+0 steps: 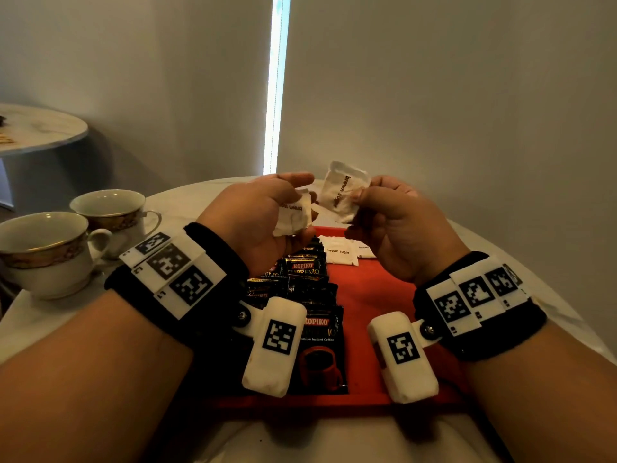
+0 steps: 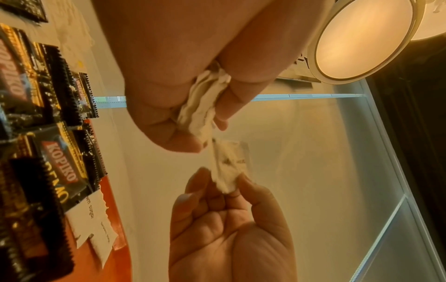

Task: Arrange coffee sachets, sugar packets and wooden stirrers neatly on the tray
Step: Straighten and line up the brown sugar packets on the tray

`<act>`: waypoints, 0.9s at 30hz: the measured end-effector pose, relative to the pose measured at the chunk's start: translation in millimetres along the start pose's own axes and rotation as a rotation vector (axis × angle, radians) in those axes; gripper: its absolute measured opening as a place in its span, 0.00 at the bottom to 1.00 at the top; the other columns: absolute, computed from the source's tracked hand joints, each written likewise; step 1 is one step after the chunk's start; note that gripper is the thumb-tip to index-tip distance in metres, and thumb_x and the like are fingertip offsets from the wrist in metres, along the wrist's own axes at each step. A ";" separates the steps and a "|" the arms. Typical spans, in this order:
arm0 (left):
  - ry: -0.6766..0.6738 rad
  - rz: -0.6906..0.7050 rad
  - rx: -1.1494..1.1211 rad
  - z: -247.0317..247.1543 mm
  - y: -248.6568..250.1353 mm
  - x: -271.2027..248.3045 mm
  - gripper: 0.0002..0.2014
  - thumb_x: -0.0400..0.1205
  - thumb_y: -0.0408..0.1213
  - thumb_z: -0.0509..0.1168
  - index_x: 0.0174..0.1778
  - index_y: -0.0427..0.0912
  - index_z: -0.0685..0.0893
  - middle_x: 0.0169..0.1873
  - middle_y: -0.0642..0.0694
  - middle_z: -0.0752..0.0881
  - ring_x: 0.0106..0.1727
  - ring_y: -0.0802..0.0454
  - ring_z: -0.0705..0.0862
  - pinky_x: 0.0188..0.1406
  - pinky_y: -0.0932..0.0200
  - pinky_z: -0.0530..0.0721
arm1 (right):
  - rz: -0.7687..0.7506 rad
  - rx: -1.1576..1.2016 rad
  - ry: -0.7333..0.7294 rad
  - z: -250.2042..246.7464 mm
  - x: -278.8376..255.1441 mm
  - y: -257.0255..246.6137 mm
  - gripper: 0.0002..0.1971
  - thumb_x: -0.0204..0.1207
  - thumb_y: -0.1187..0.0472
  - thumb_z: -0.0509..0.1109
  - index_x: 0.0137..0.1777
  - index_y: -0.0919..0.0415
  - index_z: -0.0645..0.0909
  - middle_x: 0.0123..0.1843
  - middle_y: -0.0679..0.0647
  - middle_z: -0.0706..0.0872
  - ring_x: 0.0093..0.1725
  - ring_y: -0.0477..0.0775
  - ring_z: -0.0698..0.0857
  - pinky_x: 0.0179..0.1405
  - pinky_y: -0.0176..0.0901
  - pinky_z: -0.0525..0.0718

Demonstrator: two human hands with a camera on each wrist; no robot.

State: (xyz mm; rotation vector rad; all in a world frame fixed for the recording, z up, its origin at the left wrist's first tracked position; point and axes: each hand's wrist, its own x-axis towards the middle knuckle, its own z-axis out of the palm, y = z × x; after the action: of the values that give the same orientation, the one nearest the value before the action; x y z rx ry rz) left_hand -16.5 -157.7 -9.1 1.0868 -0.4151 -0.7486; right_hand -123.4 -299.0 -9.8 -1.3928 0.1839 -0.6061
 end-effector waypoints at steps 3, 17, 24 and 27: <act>0.001 -0.010 0.010 -1.3 -0.2 -0.1 0.12 0.85 0.29 0.60 0.55 0.44 0.88 0.54 0.40 0.83 0.45 0.48 0.82 0.29 0.59 0.83 | -0.017 0.001 0.013 -0.3 -1.4 -0.9 0.03 0.82 0.70 0.63 0.49 0.63 0.78 0.40 0.58 0.91 0.39 0.58 0.91 0.32 0.43 0.85; -0.106 0.053 0.090 0.2 -3.1 -0.7 0.02 0.83 0.31 0.67 0.50 0.40 0.82 0.45 0.38 0.87 0.32 0.50 0.86 0.27 0.59 0.83 | -0.016 -0.061 0.009 5.3 -1.6 3.6 0.03 0.78 0.65 0.70 0.49 0.63 0.83 0.38 0.57 0.87 0.30 0.50 0.85 0.30 0.43 0.80; -0.088 0.056 0.039 -1.3 -3.2 1.8 0.06 0.83 0.34 0.68 0.55 0.38 0.83 0.50 0.36 0.87 0.36 0.47 0.88 0.29 0.58 0.85 | -0.006 -0.022 0.033 3.0 1.8 4.5 0.03 0.83 0.66 0.67 0.52 0.64 0.82 0.39 0.58 0.90 0.36 0.54 0.88 0.28 0.41 0.82; -0.074 0.055 0.042 -1.5 -3.5 2.5 0.11 0.84 0.37 0.68 0.60 0.38 0.82 0.54 0.35 0.86 0.41 0.45 0.88 0.29 0.58 0.85 | -0.011 -0.022 0.033 2.8 1.8 5.4 0.02 0.82 0.66 0.68 0.51 0.64 0.82 0.40 0.59 0.90 0.37 0.55 0.88 0.28 0.42 0.82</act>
State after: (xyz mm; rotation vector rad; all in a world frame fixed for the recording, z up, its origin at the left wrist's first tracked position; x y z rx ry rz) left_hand -15.0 -159.4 -13.0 1.0847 -0.5238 -0.7356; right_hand -118.9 -297.1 -13.9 -1.4067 0.2104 -0.6377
